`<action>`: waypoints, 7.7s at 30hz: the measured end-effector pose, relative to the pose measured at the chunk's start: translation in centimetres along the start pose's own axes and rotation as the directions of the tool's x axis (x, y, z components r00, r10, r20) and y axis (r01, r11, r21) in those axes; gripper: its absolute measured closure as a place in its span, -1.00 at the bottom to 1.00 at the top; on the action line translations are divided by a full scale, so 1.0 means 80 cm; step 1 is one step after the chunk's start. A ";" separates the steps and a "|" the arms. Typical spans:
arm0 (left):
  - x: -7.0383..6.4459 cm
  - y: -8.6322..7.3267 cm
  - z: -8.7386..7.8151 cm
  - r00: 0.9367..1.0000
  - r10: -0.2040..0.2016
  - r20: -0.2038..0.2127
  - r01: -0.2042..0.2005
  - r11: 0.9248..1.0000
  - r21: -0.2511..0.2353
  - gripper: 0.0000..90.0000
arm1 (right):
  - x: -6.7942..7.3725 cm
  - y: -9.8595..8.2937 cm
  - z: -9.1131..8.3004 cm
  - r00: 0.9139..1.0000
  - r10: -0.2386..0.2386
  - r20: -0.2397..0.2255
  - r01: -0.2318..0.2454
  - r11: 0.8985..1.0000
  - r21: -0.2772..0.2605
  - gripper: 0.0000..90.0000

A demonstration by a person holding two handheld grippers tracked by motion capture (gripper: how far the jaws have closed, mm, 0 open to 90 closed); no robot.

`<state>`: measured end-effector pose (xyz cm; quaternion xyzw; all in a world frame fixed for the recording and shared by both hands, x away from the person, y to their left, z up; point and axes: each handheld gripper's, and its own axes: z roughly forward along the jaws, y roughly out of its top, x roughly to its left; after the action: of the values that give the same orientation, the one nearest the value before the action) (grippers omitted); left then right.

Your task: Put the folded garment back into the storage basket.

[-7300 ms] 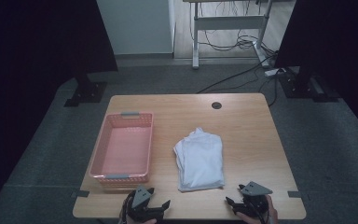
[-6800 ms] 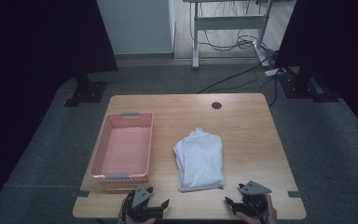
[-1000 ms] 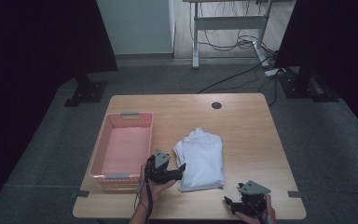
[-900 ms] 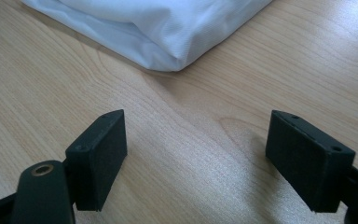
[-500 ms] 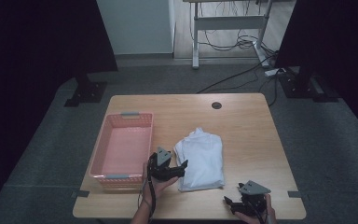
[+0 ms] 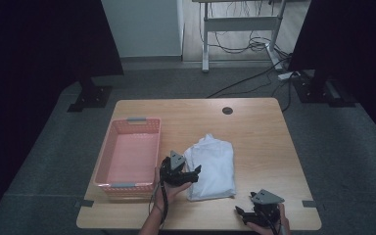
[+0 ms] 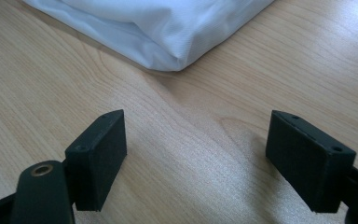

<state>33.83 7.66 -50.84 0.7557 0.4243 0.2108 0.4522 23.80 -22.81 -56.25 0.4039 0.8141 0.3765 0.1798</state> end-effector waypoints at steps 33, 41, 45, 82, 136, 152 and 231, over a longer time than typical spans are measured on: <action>0.014 0.008 0.031 1.000 -0.018 -0.020 0.019 0.999 0.031 -0.62 | 0.000 0.000 0.000 1.000 -0.006 -0.004 0.006 1.000 -0.002 -0.56; 0.022 0.009 0.042 0.999 -0.042 -0.028 0.043 0.998 0.039 -0.62 | 0.001 0.000 0.000 1.000 -0.006 -0.004 0.006 1.000 -0.002 -0.56; 0.026 0.008 0.050 0.998 -0.046 -0.035 0.048 0.997 0.056 -0.62 | 0.001 0.000 0.000 1.000 -0.005 -0.004 0.005 1.000 -0.003 -0.56; 0.036 0.009 0.120 0.998 -0.044 -0.049 0.052 0.985 0.166 -0.66 | 0.003 -0.004 -0.003 1.000 -0.004 0.000 0.004 1.000 -0.007 -0.56; 0.022 0.010 0.085 1.000 -0.019 -0.007 0.020 0.996 0.089 0.59 | 0.001 -0.002 -0.001 1.000 -0.008 -0.004 0.008 1.000 -0.006 -0.57; 0.013 0.018 0.070 1.000 -0.005 0.021 0.003 0.998 0.055 0.59 | 0.002 0.000 -0.001 1.000 0.008 0.005 -0.008 1.000 -0.001 -0.56; -0.007 0.038 0.068 0.997 0.060 0.045 -0.062 0.997 0.055 0.62 | 0.000 0.051 0.037 0.999 -0.043 -0.024 0.043 0.999 0.001 -0.51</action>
<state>38.71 3.74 -50.90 0.7852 0.3968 0.1958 0.4332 27.73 -19.85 -55.06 0.3818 0.8250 0.3768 0.1778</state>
